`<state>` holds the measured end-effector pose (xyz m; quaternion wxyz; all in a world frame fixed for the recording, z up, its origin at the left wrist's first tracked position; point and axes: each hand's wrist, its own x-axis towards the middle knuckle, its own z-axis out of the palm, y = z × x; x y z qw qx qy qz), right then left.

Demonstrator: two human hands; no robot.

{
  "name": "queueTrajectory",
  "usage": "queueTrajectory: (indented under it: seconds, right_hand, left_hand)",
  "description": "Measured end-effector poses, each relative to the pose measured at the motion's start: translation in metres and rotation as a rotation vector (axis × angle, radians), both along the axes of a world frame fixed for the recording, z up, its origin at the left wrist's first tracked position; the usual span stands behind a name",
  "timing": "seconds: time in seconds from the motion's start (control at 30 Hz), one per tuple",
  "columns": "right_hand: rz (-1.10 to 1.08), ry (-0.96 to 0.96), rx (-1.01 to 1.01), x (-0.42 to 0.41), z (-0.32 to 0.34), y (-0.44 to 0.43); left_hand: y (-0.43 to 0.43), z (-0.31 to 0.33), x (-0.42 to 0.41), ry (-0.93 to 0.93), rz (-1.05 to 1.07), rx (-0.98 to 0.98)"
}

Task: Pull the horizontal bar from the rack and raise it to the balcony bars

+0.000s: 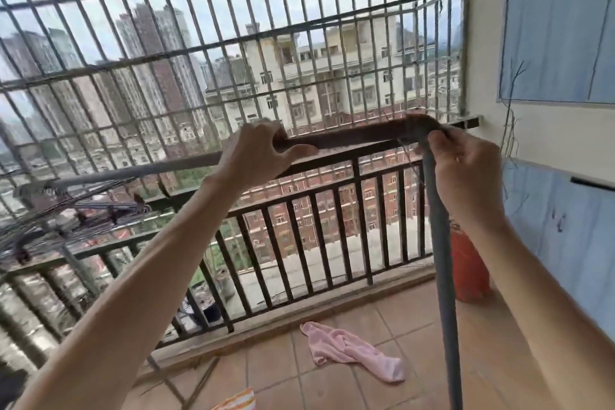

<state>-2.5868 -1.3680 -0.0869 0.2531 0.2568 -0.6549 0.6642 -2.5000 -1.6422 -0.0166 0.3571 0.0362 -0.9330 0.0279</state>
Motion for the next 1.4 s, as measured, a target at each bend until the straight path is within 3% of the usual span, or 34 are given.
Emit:
queueTrajectory:
  seconds: [0.3, 0.57, 1.07, 1.2, 1.4]
  right_hand:
    - [-0.079, -0.055, -0.026, -0.110, 0.010, -0.020]
    - [-0.057, -0.174, -0.040, -0.198, 0.021, -0.044]
    - [-0.047, -0.274, -0.060, -0.374, -0.015, -0.051]
    - [-0.048, -0.327, -0.031, -0.424, -0.032, -0.039]
    - [-0.018, -0.409, 0.035, -0.491, -0.056, -0.012]
  left_hand:
    - [-0.044, 0.006, -0.105, 0.030, -0.240, -0.026]
    - [-0.074, -0.010, -0.175, -0.022, -0.298, -0.068]
    - [-0.104, -0.035, -0.297, -0.014, -0.246, 0.055]
    - [-0.093, -0.050, -0.341, 0.023, -0.191, 0.158]
    - [-0.068, -0.073, -0.397, 0.047, -0.133, 0.147]
